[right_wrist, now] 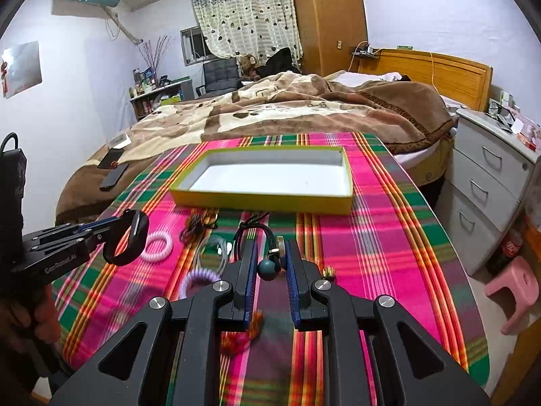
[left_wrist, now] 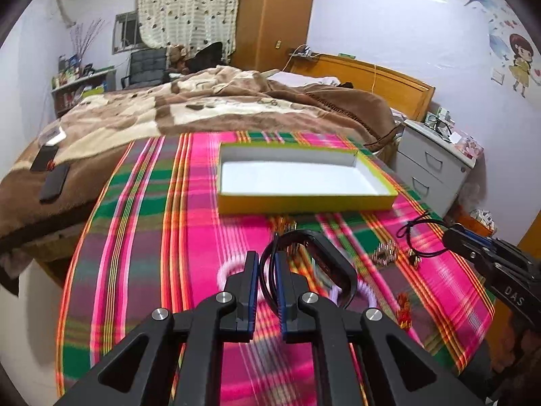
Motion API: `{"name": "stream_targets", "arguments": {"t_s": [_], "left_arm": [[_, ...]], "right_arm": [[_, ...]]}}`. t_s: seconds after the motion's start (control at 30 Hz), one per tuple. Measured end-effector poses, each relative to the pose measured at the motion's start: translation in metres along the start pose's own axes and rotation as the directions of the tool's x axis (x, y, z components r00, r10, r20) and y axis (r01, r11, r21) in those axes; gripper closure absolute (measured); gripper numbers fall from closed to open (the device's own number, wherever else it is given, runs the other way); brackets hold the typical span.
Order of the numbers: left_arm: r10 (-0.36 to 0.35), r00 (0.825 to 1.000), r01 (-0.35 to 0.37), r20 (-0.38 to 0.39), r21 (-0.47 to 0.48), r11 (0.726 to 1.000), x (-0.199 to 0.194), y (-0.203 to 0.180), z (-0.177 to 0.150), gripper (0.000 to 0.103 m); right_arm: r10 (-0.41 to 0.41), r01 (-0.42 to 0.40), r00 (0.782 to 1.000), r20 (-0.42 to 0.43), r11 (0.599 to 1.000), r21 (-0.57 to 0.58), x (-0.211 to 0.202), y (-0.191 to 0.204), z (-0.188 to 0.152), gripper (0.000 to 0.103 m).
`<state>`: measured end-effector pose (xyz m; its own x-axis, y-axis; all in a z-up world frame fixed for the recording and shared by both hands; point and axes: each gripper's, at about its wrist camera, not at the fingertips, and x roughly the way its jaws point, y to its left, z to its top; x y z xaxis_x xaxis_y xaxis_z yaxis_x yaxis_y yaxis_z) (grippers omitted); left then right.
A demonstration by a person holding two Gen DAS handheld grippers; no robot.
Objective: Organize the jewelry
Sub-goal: 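Carry both items into the yellow box and open both tools to release them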
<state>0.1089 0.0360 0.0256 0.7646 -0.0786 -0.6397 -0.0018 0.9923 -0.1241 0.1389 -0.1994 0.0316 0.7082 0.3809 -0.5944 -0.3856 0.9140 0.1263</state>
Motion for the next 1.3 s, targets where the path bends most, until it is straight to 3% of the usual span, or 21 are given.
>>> {"name": "stream_targets", "arguments": {"t_s": [0.37,0.73,0.97,1.3], "left_arm": [[-0.027,1.0,0.028,-0.011,0.087,0.996,0.058,-0.008,0.067,0.094],[-0.011,0.997,0.018,-0.079,0.087,0.996,0.155,0.0,0.13,0.094],[0.016,0.988,0.002,-0.151,0.114,0.994,0.21,-0.002,0.139,0.094],[0.026,0.977,-0.001,-0.21,0.118,0.993,0.24,-0.008,0.136,0.092]], "right_arm": [[0.027,-0.026,1.0,0.01,0.999,-0.032,0.054,-0.007,0.061,0.086],[0.081,-0.077,0.992,-0.094,0.996,0.049,0.155,-0.034,0.104,0.086],[0.091,-0.078,0.982,-0.164,0.993,0.088,0.205,-0.043,0.114,0.086],[0.048,-0.033,0.968,-0.247,0.997,0.065,0.236,-0.041,0.116,0.086]]}}
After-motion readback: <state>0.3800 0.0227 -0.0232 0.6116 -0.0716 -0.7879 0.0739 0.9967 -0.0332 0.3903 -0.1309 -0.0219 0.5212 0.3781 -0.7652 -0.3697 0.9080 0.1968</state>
